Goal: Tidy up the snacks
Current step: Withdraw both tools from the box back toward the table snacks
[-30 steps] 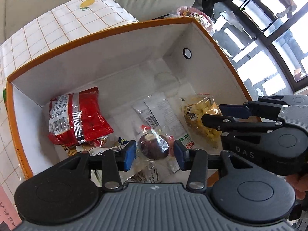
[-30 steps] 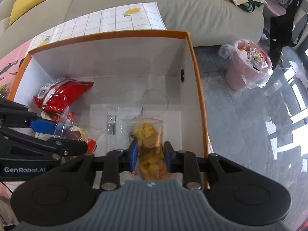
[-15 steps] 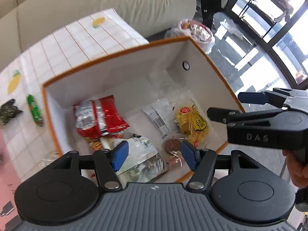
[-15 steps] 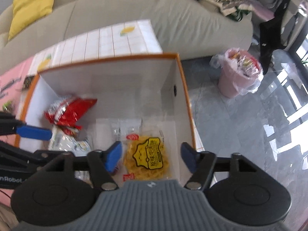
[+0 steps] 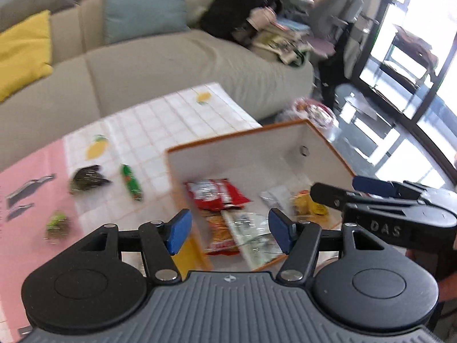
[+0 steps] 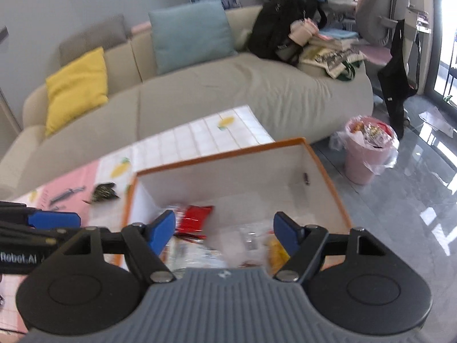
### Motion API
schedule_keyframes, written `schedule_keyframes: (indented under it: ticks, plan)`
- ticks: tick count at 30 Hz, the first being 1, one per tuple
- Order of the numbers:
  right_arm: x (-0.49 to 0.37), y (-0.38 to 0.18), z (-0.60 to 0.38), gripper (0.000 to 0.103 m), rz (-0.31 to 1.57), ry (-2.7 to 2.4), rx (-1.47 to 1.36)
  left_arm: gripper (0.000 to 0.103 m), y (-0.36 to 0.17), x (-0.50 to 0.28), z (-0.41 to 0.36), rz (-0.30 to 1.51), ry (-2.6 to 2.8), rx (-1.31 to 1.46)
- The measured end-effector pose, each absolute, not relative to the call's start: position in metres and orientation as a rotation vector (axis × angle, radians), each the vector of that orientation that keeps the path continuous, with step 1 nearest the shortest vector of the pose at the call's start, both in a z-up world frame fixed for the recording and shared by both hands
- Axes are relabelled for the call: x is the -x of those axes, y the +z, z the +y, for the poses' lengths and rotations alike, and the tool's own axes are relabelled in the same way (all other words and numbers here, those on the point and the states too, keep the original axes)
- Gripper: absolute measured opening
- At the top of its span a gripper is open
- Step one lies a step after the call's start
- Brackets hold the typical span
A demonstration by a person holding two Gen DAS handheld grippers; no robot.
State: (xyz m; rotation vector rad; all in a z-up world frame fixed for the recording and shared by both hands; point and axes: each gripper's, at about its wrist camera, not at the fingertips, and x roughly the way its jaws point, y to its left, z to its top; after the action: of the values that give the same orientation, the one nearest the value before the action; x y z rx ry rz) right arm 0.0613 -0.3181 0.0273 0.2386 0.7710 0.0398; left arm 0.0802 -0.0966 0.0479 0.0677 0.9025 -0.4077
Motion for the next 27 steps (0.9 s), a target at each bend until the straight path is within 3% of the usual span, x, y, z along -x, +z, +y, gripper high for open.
schedule_keyframes:
  ticks: [11,20,27]
  plan:
    - [-0.017,0.023,-0.224,0.073,0.674,0.128,-0.115,0.069,0.028,-0.047,-0.016,0.892,-0.291,-0.026]
    - [0.005,0.005,-0.164,0.056,0.68,0.262,0.014,0.066,-0.003,-0.038,0.033,0.966,-0.29,-0.039]
    - [-0.013,-0.012,-0.118,0.055,0.732,0.302,0.033,0.065,-0.019,-0.052,0.059,1.0,-0.243,-0.107]
